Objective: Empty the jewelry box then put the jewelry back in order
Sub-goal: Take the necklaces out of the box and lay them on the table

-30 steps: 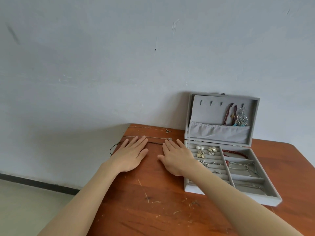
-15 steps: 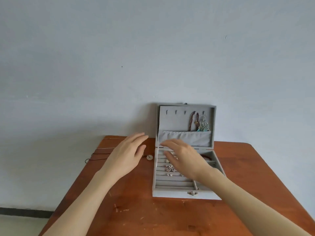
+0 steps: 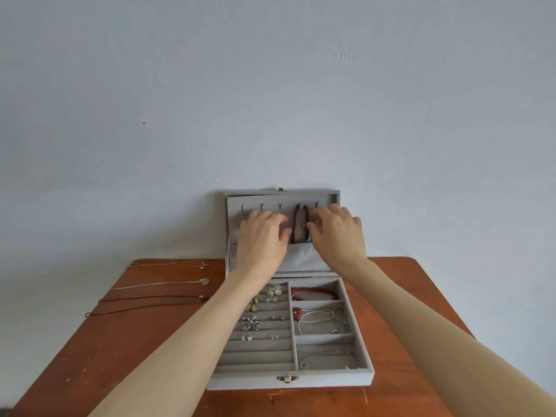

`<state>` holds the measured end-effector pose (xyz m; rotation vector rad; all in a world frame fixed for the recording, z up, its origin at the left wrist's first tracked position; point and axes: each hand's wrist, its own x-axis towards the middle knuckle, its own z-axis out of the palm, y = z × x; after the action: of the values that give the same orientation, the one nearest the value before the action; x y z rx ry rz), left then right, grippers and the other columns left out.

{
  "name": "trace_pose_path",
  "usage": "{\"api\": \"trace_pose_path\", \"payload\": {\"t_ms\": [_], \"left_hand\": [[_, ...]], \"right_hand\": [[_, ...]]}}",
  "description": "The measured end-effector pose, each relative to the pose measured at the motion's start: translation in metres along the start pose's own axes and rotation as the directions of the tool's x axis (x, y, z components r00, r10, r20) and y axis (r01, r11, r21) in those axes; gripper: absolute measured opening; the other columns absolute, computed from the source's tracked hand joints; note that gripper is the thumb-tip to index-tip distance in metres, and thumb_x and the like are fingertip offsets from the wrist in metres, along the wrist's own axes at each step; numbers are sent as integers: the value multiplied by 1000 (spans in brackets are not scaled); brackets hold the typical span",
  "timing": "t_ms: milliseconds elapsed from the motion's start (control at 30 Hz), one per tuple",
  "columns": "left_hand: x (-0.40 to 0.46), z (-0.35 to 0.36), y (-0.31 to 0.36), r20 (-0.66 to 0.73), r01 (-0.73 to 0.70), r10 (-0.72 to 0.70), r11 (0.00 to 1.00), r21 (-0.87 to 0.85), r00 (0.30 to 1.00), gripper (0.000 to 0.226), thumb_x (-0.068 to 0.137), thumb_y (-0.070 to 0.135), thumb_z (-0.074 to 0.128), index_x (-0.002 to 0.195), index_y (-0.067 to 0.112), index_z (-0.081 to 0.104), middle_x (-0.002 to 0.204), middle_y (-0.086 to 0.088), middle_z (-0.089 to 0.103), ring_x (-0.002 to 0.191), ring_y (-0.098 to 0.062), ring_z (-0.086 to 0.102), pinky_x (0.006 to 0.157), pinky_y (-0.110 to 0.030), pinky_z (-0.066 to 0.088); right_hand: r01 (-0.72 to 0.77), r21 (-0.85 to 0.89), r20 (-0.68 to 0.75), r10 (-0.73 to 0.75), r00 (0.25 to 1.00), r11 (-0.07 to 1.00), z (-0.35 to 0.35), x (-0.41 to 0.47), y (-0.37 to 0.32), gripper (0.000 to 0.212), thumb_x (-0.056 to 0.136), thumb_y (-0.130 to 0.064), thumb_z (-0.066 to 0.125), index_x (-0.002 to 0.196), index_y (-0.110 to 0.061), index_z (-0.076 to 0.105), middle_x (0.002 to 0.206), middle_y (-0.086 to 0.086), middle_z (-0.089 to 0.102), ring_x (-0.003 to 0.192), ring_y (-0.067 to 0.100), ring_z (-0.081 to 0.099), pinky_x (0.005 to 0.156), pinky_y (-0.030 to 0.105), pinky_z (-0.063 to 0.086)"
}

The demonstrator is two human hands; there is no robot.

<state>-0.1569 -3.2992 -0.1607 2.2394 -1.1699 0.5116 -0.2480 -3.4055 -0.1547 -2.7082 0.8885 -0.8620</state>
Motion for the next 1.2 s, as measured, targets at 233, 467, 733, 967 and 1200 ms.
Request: {"api": "trace_pose_path", "payload": {"t_ms": [233,467,733,967,1200], "left_hand": [[13,20,15,-114,77,-55,976,202,992,29,89,38,54,103,15,63,108,-4,57,107,-24,45,83,-35,34],[14,22,20,-122,76,-48,968,238,991,26,92,33,48,97,13,64,104,-6,58,103,-25,46,79,-34,34],[22,-4,15,-177,70,-82,995,-72,981,12,89,17,51,89,7,58,80,-11,64,80,-28,55,67,-35,40],[48,-34,17,-66,242,-373,716,-655,925,12,82,12,58,75,20,53,68,5,59,63,-6,53,55,-7,37],[39,-88,3,45,214,-262,664,-716,964,14,85,12,55,77,24,56,50,5,58,48,-8,53,56,-25,42]], "right_hand": [[-42,-60,-110,35,993,997,13,18,-4,20,89,-27,48,93,-13,61,101,3,61,101,25,48,81,37,25],[-93,-56,-108,87,990,994,12,20,-12,20,88,-20,43,76,-12,57,89,5,63,92,25,48,75,35,20],[-175,243,-72,198,978,954,-1,23,-15,17,89,-21,46,84,-11,58,100,9,62,85,28,54,71,32,35],[-178,631,-16,243,970,755,-28,37,-24,7,86,-17,52,81,-14,55,68,-7,55,70,17,52,59,25,37],[-256,927,227,132,965,276,-63,22,-45,16,86,-4,50,72,-10,53,56,1,61,55,16,58,66,27,50]]}}
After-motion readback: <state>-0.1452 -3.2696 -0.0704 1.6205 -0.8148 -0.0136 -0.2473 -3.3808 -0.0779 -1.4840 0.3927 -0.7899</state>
